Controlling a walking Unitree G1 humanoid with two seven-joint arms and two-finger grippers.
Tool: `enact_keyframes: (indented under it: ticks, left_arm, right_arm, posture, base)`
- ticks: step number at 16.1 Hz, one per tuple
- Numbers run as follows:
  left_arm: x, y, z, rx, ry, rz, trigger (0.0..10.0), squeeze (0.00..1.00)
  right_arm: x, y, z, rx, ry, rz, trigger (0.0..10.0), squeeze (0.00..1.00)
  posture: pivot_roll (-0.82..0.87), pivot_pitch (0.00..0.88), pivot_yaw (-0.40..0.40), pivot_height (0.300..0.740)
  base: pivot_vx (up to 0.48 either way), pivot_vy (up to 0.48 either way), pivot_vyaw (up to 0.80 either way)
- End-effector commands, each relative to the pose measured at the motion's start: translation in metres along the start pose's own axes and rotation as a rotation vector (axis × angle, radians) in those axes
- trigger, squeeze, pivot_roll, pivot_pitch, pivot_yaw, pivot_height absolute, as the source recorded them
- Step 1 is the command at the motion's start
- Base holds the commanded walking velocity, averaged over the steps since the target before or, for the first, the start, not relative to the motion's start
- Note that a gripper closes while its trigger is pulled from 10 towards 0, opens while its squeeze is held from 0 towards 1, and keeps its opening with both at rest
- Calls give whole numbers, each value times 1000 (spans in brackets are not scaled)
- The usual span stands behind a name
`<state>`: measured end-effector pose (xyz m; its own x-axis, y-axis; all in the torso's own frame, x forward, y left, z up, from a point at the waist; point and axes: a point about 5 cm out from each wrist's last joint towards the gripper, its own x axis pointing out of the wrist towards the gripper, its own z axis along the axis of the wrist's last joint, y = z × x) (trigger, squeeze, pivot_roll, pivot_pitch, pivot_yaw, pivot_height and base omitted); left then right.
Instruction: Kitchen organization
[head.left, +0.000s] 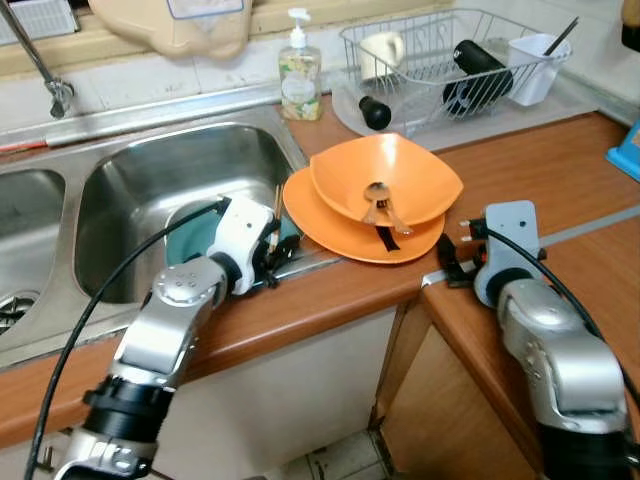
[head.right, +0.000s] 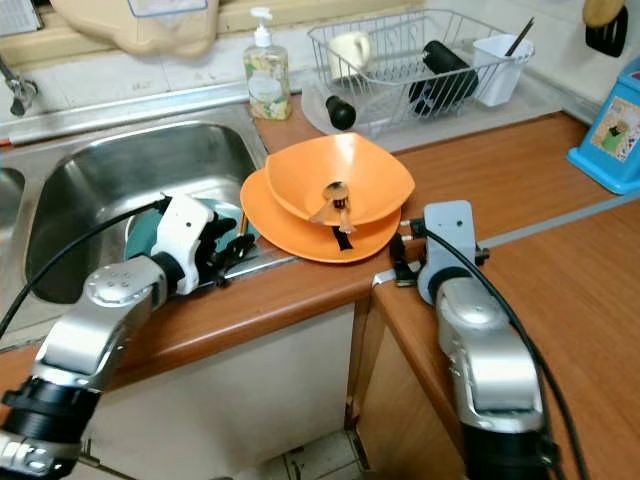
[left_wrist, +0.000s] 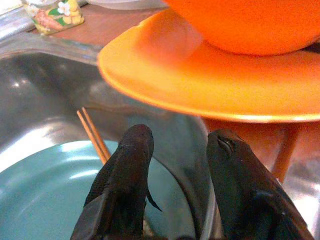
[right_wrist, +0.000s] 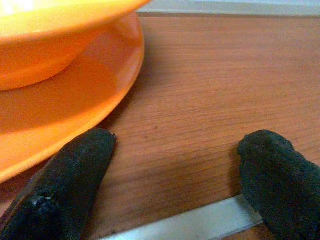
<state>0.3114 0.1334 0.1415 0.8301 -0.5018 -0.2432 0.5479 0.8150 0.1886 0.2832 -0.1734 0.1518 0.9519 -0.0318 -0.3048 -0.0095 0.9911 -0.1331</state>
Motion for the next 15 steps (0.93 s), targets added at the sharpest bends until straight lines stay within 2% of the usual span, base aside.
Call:
enact_keyframes:
  ticks: [1, 6, 10, 12, 15]
  left_arm:
    - [2, -1, -8, 8, 43, 4, 10000, 0]
    - [9, 11, -5, 5, 20, 111, 10000, 0]
    - [14, 15, -7, 7, 15, 139, 10000, 0]
    - [13, 14, -10, 11, 21, 135, 10000, 0]
    - [2, 19, -13, 8, 1, 157, 10000, 0]
  right_arm:
    - [2, 5, -1, 0, 13, 7, 10000, 0]
    - [12, 14, 7, 36, -11, 10, 10000, 0]
    - [18, 16, 8, 51, -17, -7, 10000, 0]
    - [17, 12, 7, 46, -21, -19, 10000, 0]
    - [9, -8, 10, 54, -76, -59, 10000, 0]
  posture:
    - [-44, 0, 81, 740]
    - [-38, 0, 77, 740]
    - [-39, 0, 80, 740]
    - [-44, 0, 85, 740]
    - [-48, 0, 89, 740]
  base:
    - [0, 0, 0]
    - [0, 0, 0]
    - [0, 0, 0]
    - [0, 0, 0]
    - [0, 0, 0]
